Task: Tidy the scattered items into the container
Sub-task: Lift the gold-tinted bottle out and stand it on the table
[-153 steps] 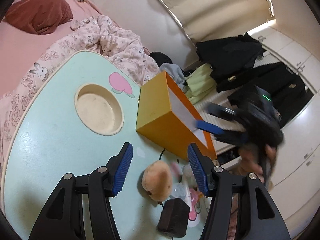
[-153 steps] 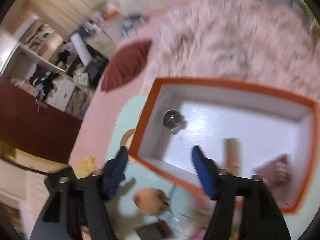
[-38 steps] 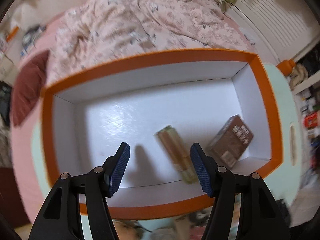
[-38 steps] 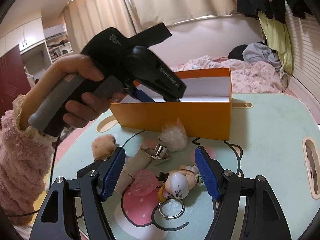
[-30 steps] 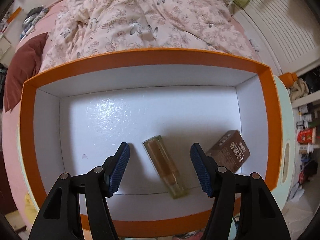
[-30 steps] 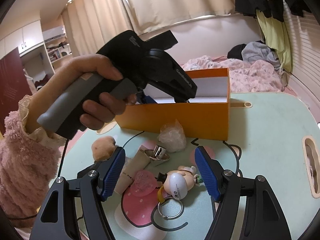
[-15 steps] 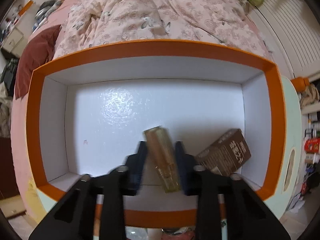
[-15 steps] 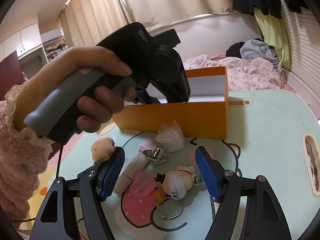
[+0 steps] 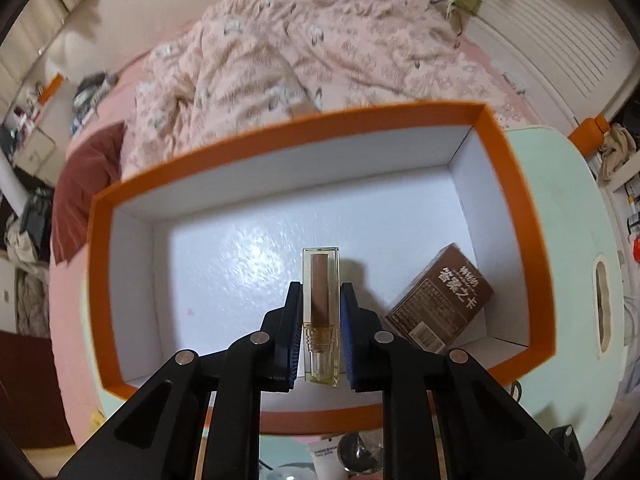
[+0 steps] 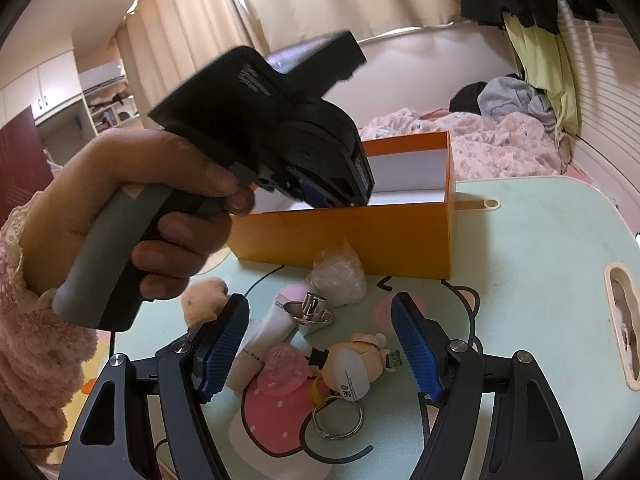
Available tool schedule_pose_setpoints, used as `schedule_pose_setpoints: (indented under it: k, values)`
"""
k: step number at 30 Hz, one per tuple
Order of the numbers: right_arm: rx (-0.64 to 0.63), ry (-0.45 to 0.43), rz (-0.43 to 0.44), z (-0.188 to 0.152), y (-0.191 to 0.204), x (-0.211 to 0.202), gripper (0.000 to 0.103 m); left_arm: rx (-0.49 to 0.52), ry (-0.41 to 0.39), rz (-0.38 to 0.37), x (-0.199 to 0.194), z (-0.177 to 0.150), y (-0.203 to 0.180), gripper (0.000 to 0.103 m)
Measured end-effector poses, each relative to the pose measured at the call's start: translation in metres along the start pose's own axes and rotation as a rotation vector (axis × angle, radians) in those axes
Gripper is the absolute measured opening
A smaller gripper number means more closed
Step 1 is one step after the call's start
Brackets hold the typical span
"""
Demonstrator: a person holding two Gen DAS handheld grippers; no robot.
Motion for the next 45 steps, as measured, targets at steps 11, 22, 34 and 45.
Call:
schedule_pose_setpoints:
  k: [11, 22, 34, 45]
  values:
    - [0.000, 0.002, -0.001, 0.000, -0.001, -0.001, 0.074, 0.047, -0.249, 0.028, -0.070, -0.014, 0.010, 0.019]
    - [0.013, 0.010, 0.005, -0.002, 0.000, -0.002, 0.074, 0.101, -0.323, -0.056, -0.093, -0.079, 0.018, 0.019]
    - [0.021, 0.019, 0.000, -0.003, -0.002, 0.001, 0.074, 0.093, -0.287, -0.003, -0.044, -0.123, 0.015, 0.019]
    - [0.021, 0.019, -0.001, -0.004, -0.003, 0.002, 0.074, -0.050, -0.369, -0.186, -0.043, -0.130, 0.028, 0.023]
Point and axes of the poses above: each gripper's, at about its wrist camera, not at the fingertips, and x roughly the way its jaws point, y to its left, z to its top, the point moved 7 cm from there along x, roughly the way its jaws point, and after that the axes turned 4 degrees about x, right-handed, at the moved point
